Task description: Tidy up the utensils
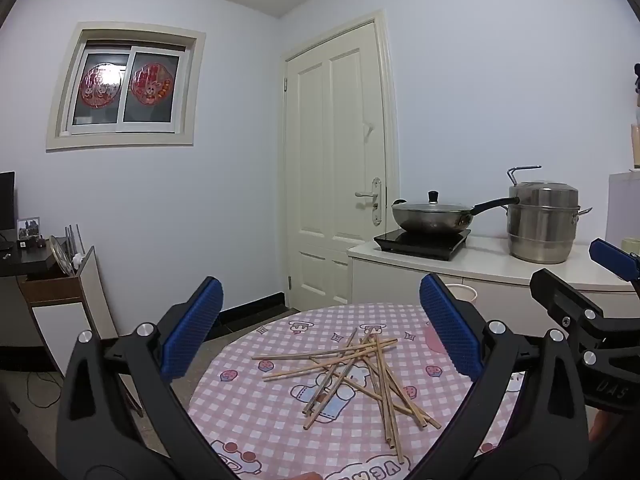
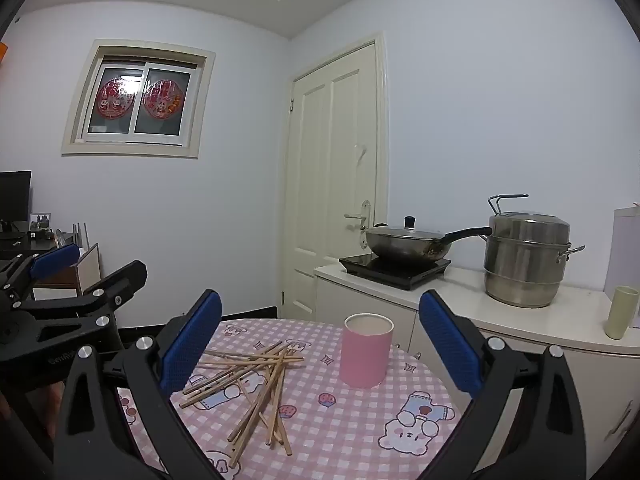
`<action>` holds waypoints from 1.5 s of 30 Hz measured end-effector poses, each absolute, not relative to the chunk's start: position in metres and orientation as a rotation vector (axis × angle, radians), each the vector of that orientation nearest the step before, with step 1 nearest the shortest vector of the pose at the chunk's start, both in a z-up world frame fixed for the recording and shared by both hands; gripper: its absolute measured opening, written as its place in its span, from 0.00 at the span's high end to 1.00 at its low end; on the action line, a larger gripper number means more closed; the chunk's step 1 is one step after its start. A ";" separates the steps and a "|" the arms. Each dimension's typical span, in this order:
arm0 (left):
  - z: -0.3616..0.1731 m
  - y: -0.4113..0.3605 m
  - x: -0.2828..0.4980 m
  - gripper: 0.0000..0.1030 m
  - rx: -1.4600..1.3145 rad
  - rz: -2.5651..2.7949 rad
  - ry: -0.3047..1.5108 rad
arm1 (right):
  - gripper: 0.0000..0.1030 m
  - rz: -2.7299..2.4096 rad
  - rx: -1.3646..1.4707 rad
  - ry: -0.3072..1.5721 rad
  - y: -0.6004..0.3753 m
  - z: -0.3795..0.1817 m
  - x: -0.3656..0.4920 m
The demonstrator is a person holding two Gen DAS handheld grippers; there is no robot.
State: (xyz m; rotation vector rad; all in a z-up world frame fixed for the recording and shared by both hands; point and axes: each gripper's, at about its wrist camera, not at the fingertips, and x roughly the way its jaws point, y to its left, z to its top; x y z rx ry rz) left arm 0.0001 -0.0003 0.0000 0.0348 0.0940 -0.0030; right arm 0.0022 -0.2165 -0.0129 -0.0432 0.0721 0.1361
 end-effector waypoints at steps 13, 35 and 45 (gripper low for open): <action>0.005 0.001 -0.003 0.06 0.026 -0.002 0.093 | 0.07 0.135 -0.041 0.069 -0.209 -0.019 0.007; -0.002 0.001 0.001 0.06 0.019 -0.002 0.099 | 0.07 0.139 -0.036 0.078 -0.209 -0.021 0.006; -0.001 0.002 0.001 0.06 0.020 -0.002 0.100 | 0.07 0.140 -0.034 0.082 -0.209 -0.023 0.005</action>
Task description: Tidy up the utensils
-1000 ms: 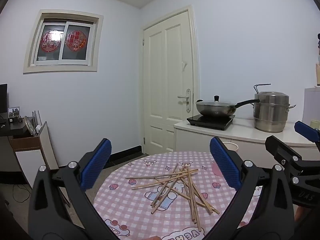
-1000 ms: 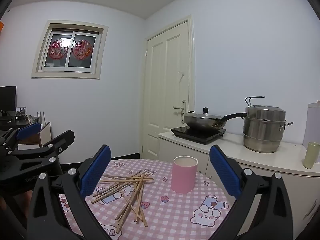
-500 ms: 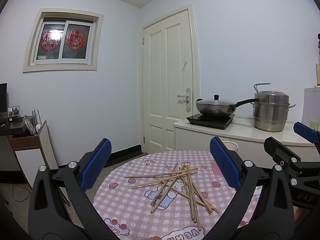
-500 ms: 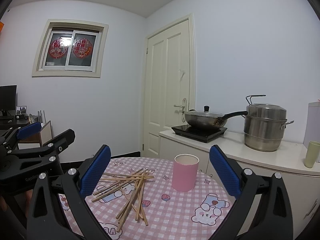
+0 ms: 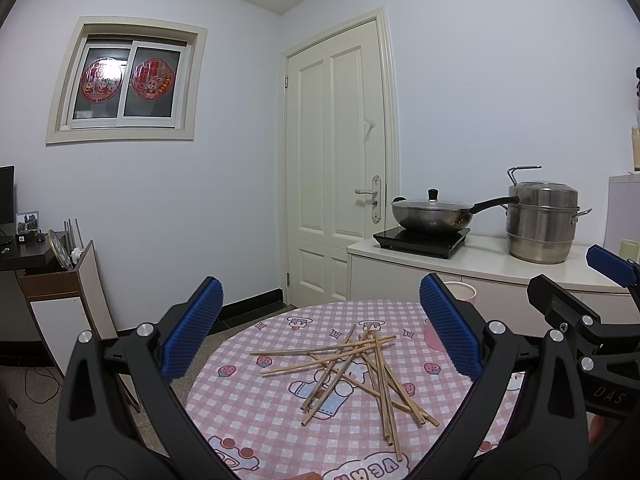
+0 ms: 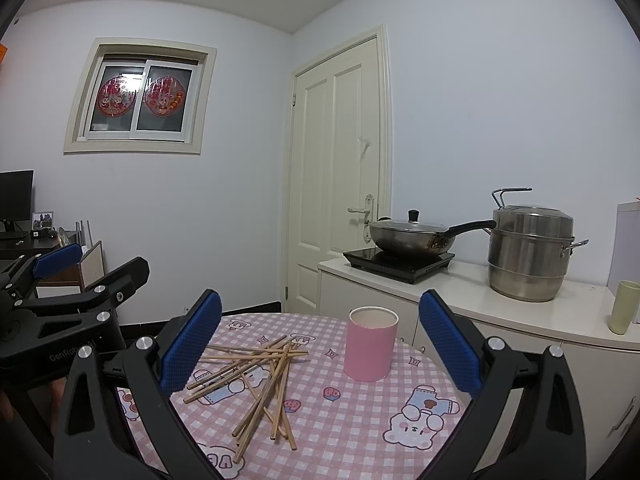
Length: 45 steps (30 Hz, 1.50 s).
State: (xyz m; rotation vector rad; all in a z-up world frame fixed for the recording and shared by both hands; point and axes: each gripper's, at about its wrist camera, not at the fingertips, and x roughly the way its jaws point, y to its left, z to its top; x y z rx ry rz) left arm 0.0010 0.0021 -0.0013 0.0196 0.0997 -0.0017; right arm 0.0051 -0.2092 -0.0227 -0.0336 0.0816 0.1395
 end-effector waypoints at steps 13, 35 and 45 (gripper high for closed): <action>-0.006 0.002 0.001 0.06 0.018 0.000 0.097 | 0.07 0.143 -0.034 0.086 -0.210 -0.024 0.005; 0.000 0.003 0.000 0.06 0.016 0.003 0.094 | 0.07 0.153 -0.038 0.087 -0.209 -0.020 0.007; 0.002 0.003 0.000 0.06 0.017 0.000 0.095 | 0.07 0.155 -0.039 0.091 -0.209 -0.019 0.007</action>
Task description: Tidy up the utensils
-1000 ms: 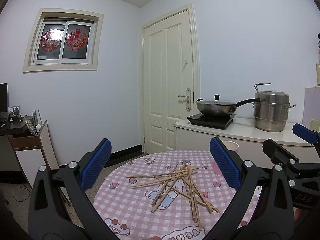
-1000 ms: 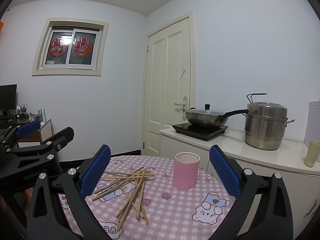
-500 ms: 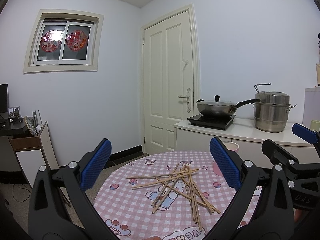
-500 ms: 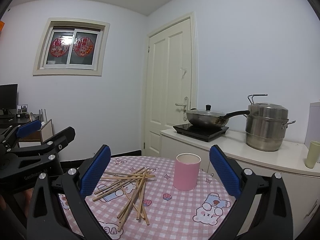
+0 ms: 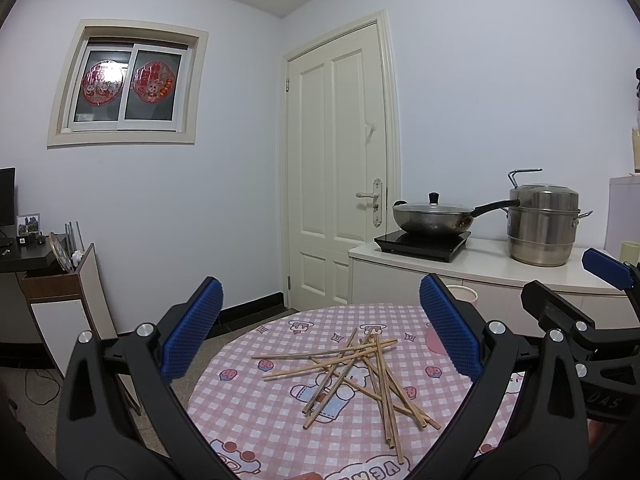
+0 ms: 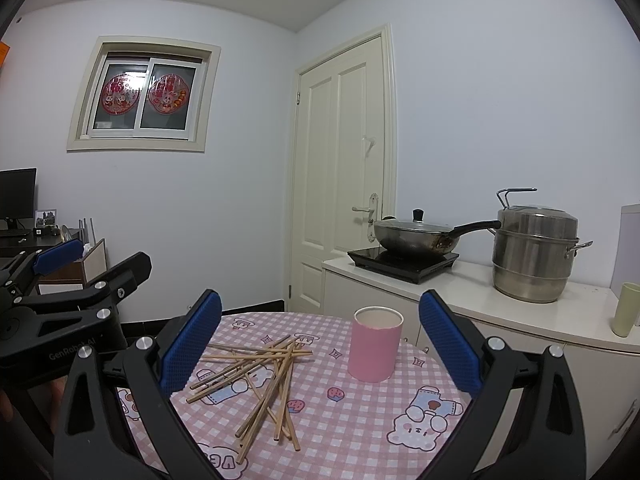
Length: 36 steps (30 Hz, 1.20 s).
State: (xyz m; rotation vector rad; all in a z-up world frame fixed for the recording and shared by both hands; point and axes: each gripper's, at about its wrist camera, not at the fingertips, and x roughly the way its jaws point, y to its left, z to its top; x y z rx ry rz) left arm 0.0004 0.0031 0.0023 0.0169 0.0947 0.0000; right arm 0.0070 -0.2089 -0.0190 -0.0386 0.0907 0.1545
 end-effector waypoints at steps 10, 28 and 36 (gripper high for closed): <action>0.002 0.002 0.001 0.06 0.019 0.002 0.097 | 0.07 0.159 -0.034 0.097 -0.209 -0.019 0.008; -0.018 -0.001 0.023 0.06 0.045 0.002 0.162 | 0.07 0.190 0.075 0.132 -0.223 -0.030 0.026; -0.047 0.003 0.061 0.06 0.052 -0.011 0.300 | 0.07 0.202 0.056 0.247 -0.219 -0.050 0.062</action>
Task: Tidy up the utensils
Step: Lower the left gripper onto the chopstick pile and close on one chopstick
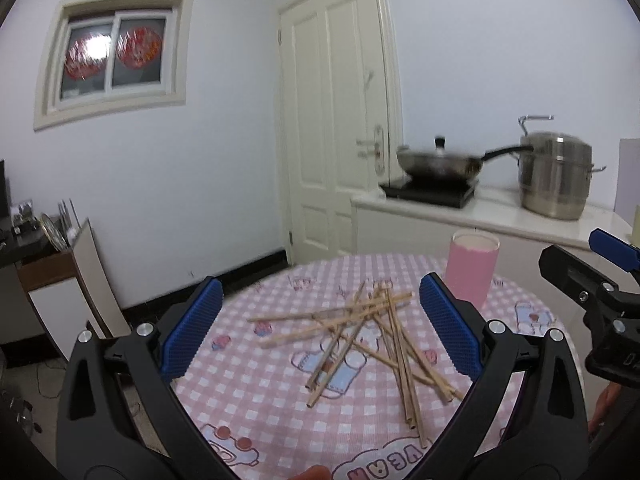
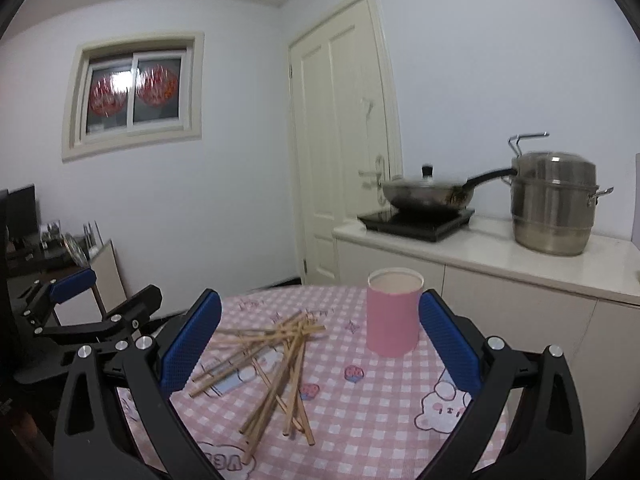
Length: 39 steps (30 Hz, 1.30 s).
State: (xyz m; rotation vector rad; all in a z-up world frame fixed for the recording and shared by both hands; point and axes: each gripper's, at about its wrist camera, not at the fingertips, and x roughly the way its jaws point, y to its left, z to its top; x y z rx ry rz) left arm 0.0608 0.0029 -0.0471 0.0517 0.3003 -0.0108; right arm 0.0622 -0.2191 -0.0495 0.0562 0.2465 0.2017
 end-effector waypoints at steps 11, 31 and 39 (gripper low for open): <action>-0.110 0.022 0.144 0.06 -0.025 -0.088 0.623 | 0.08 0.200 -0.014 0.463 -0.217 -0.096 0.126; -0.137 -0.053 0.239 0.42 0.110 -0.251 0.875 | 0.38 0.229 -0.118 0.682 -0.219 -0.139 0.209; -0.150 -0.062 0.267 0.65 0.110 -0.268 0.972 | 0.38 0.250 -0.103 0.706 -0.228 -0.144 0.217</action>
